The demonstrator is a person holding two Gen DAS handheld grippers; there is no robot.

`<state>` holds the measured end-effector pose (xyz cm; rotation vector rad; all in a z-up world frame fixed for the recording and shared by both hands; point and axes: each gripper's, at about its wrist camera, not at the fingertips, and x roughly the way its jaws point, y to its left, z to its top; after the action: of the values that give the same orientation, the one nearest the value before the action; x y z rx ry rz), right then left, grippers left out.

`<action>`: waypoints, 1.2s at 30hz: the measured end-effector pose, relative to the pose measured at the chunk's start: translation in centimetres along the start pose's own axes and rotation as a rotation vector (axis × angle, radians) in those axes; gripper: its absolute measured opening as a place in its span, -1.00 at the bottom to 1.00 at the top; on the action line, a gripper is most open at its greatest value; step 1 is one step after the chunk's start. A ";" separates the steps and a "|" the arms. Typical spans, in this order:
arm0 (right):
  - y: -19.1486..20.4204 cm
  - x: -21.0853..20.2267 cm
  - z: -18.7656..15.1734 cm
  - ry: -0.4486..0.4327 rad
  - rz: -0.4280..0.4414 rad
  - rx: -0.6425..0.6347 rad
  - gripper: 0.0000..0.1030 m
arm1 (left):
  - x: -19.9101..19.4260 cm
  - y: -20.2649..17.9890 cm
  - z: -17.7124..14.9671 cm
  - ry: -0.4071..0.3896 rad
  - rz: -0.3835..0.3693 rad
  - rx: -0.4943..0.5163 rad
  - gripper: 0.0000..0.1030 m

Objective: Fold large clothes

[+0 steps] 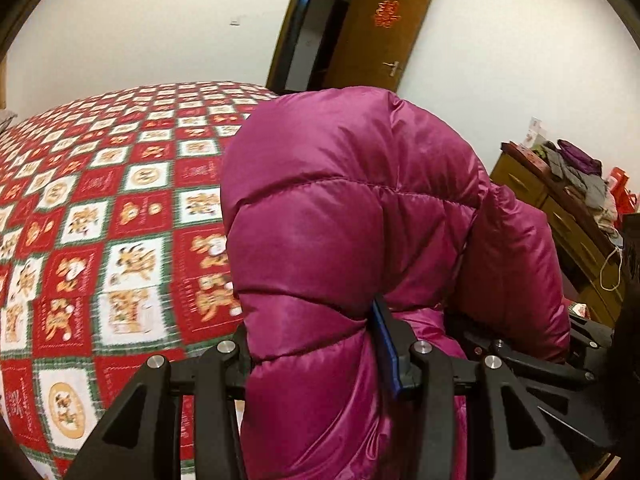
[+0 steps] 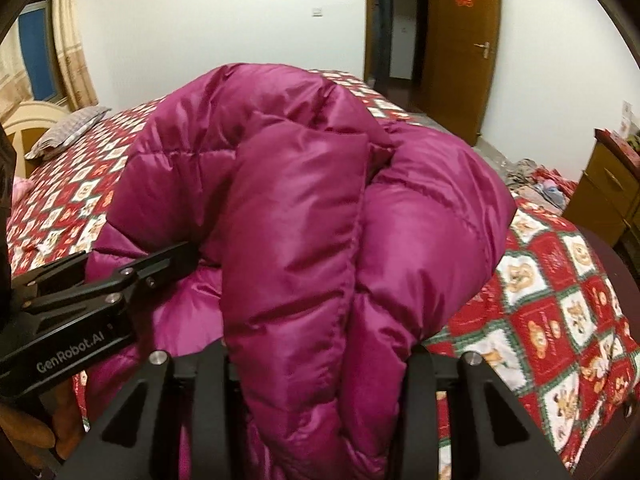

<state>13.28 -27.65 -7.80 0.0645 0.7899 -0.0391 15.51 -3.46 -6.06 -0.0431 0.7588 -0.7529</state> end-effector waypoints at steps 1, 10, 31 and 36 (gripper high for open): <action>-0.4 -0.2 0.0 -0.005 -0.009 0.007 -0.25 | 0.0 -0.4 0.1 -0.001 -0.005 0.007 -0.10; -2.0 -1.0 -0.1 -0.028 -0.053 0.055 -0.25 | 0.5 -3.3 0.8 -0.003 -0.029 0.062 -0.10; -6.1 -0.5 0.2 -0.054 -0.073 0.136 -0.25 | 3.8 -7.6 2.9 0.022 0.041 0.143 -0.11; -6.5 0.4 0.0 -0.035 -0.046 0.150 -0.25 | 5.4 -7.8 3.0 0.052 0.095 0.149 -0.13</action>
<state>13.21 -34.17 -8.41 0.1872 0.7527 -0.1433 15.32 -13.35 -4.87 0.1466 0.7467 -0.7202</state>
